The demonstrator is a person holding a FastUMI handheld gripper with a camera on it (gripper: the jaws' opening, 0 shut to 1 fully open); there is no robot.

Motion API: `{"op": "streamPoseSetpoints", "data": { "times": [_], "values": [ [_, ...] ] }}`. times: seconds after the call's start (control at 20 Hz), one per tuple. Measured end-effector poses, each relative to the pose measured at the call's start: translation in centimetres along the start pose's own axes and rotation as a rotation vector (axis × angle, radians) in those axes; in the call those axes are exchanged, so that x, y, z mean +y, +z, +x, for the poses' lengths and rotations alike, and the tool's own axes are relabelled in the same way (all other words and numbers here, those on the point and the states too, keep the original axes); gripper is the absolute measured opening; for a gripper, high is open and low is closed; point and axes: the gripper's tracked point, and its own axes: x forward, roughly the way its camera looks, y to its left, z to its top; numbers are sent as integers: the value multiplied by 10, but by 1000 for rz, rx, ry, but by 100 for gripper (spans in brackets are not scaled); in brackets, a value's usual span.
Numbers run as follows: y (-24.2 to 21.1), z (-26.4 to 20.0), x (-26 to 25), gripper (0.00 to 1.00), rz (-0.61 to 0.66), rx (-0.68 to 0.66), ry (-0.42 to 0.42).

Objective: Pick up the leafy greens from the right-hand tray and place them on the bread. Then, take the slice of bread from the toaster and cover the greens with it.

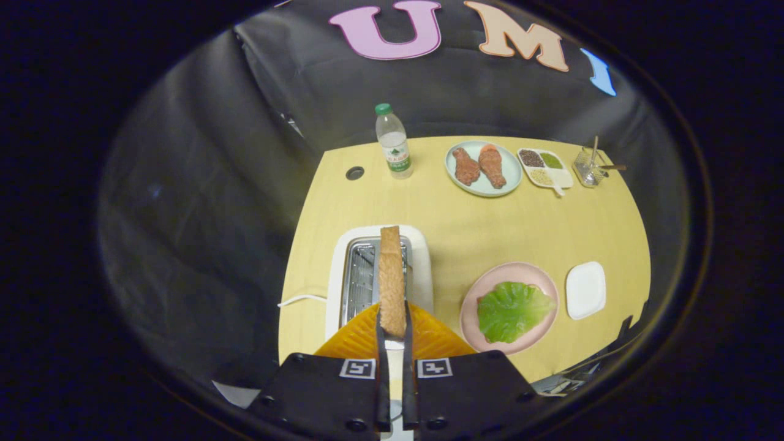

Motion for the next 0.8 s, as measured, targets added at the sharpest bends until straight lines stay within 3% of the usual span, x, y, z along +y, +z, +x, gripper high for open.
{"op": "streamPoseSetpoints", "data": {
  "times": [0.35, 0.8],
  "values": [
    [27, -48, -53, 11, 103, -42, 53],
    [-17, 3, -155, 11, 186, 74, 100]
  ]
}}
